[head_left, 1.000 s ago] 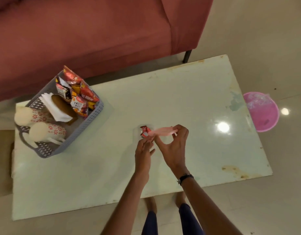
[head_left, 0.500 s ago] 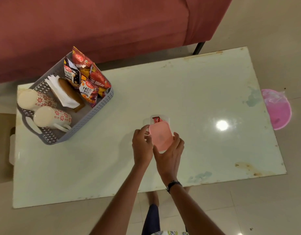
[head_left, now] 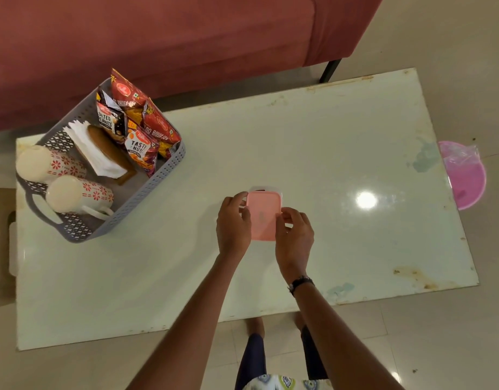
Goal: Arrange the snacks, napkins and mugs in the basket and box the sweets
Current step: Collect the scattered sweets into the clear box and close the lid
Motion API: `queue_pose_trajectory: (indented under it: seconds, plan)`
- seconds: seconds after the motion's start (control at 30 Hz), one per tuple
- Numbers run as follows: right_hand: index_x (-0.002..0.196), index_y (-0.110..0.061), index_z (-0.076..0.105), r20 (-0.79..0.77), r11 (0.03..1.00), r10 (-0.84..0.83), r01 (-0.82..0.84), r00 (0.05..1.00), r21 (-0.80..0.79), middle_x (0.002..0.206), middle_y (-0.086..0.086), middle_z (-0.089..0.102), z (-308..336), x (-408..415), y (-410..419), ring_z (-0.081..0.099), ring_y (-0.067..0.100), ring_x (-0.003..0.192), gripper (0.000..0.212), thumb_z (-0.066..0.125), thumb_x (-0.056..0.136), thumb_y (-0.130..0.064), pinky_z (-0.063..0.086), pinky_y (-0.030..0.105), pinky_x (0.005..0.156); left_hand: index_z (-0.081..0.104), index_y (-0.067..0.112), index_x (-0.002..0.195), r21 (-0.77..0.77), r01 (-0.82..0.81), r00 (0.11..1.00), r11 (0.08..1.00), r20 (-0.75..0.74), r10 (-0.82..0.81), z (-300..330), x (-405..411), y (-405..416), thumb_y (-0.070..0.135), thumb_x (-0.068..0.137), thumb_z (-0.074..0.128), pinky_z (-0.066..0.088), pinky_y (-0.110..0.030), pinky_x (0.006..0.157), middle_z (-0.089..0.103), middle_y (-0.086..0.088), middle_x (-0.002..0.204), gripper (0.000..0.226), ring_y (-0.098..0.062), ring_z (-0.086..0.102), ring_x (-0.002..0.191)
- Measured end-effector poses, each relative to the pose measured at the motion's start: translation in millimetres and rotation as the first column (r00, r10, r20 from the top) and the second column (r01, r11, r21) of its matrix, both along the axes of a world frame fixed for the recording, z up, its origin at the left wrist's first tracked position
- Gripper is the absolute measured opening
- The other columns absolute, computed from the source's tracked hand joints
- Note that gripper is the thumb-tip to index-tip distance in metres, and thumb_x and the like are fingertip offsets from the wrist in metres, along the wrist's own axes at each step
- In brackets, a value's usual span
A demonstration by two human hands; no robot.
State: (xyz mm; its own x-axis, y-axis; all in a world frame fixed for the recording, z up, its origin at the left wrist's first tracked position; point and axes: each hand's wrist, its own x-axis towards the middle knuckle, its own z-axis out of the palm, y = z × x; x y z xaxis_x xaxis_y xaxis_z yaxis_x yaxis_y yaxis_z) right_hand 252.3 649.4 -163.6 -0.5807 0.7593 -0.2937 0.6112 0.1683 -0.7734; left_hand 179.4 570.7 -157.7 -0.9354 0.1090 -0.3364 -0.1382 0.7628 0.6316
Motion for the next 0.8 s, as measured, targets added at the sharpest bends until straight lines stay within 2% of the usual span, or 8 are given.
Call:
queue_pose_trajectory:
  seconds: [0.07,0.2,0.33,0.4,0.47,0.57,0.67,0.8]
  plan:
    - [0.105,-0.011,0.066,-0.005,1.0,0.01,-0.01,1.0,0.012,0.104,0.005,0.065,-0.5,-4.0,4.5,0.061,0.013,0.082,0.018,0.054,0.092,-0.012,0.055,0.025,0.07,0.059,0.016,0.122,0.006,0.006,1.0,1.0,-0.002,-0.006,-1.2,-4.1,-0.2,0.004,0.09,0.05,0.049,-0.03,0.082,0.062,-0.007,0.113,0.035,-0.021,0.062,0.098]
    - [0.103,-0.009,0.068,-0.018,1.0,0.022,-0.022,1.0,-0.003,0.102,0.005,0.067,-1.8,-11.6,12.4,0.061,0.01,0.081,0.017,0.057,0.09,-0.011,0.04,0.002,0.064,0.059,0.014,0.122,0.028,0.004,1.0,1.0,-0.007,-0.004,-3.3,-10.9,1.6,0.004,0.09,0.051,0.046,-0.025,0.079,0.063,-0.008,0.112,0.034,-0.022,0.063,0.096]
    - [0.096,-0.008,0.069,-0.028,0.998,-0.001,-0.001,1.0,-0.067,0.093,0.004,0.069,-3.6,-15.0,20.0,0.062,0.011,0.077,0.012,0.061,0.088,-0.012,0.039,-0.003,0.061,0.062,0.016,0.118,0.045,-0.011,1.0,0.999,0.003,0.011,-7.6,-16.5,2.9,0.005,0.089,0.054,0.048,-0.027,0.079,0.066,-0.008,0.107,0.033,-0.022,0.064,0.091]
    - [0.096,-0.009,0.07,-0.001,0.983,-0.048,0.047,0.999,-0.179,0.084,0.002,0.07,-5.0,-16.0,23.8,0.066,0.016,0.078,0.013,0.064,0.087,-0.016,0.043,0.001,0.062,0.064,0.018,0.115,0.061,-0.05,0.998,0.997,0.039,0.047,-10.8,-18.2,2.9,0.005,0.088,0.056,0.053,-0.032,0.08,0.068,-0.006,0.103,0.032,-0.024,0.065,0.088]
    - [0.094,-0.012,0.071,0.054,0.951,-0.08,0.092,0.995,-0.295,0.08,0.001,0.07,-5.6,-17.2,28.6,0.068,0.02,0.082,0.013,0.066,0.085,-0.02,0.05,0.014,0.071,0.066,0.019,0.114,0.085,-0.112,0.989,0.99,0.107,0.102,-13.7,-20.5,2.6,0.007,0.086,0.058,0.056,-0.04,0.082,0.07,-0.005,0.098,0.031,-0.027,0.067,0.087]
    - [0.091,-0.018,0.073,0.081,0.902,-0.082,0.109,0.993,-0.419,0.082,-0.001,0.071,-5.1,-20.6,35.1,0.069,0.021,0.085,0.011,0.066,0.085,-0.023,0.055,0.035,0.084,0.068,0.019,0.112,0.089,-0.132,0.974,0.987,0.199,0.112,-15.3,-27.3,1.2,0.009,0.084,0.059,0.055,-0.045,0.085,0.072,-0.004,0.094,0.031,-0.03,0.068,0.091]
    - [0.086,-0.022,0.073,0.062,0.892,-0.085,0.104,0.994,-0.44,0.08,-0.004,0.07,-3.2,-30.0,40.0,0.067,0.019,0.083,0.007,0.066,0.085,-0.021,0.055,0.038,0.087,0.071,0.018,0.107,0.124,-0.129,0.957,0.984,0.275,0.091,-15.4,-36.9,-0.6,0.009,0.082,0.061,0.055,-0.047,0.086,0.07,-0.004,0.086,0.028,-0.033,0.068,0.092]
    - [0.079,-0.026,0.072,0.059,0.854,-0.133,0.145,0.989,-0.499,0.078,-0.007,0.07,-3.7,-44.1,47.1,0.064,0.016,0.079,0.01,0.068,0.082,-0.018,0.055,0.039,0.088,0.073,0.014,0.095,0.154,-0.171,0.945,0.973,0.304,0.118,-13.5,-44.2,1.3,0.012,0.08,0.064,0.057,-0.047,0.082,0.066,-0.002,0.076,0.018,-0.032,0.069,0.082]
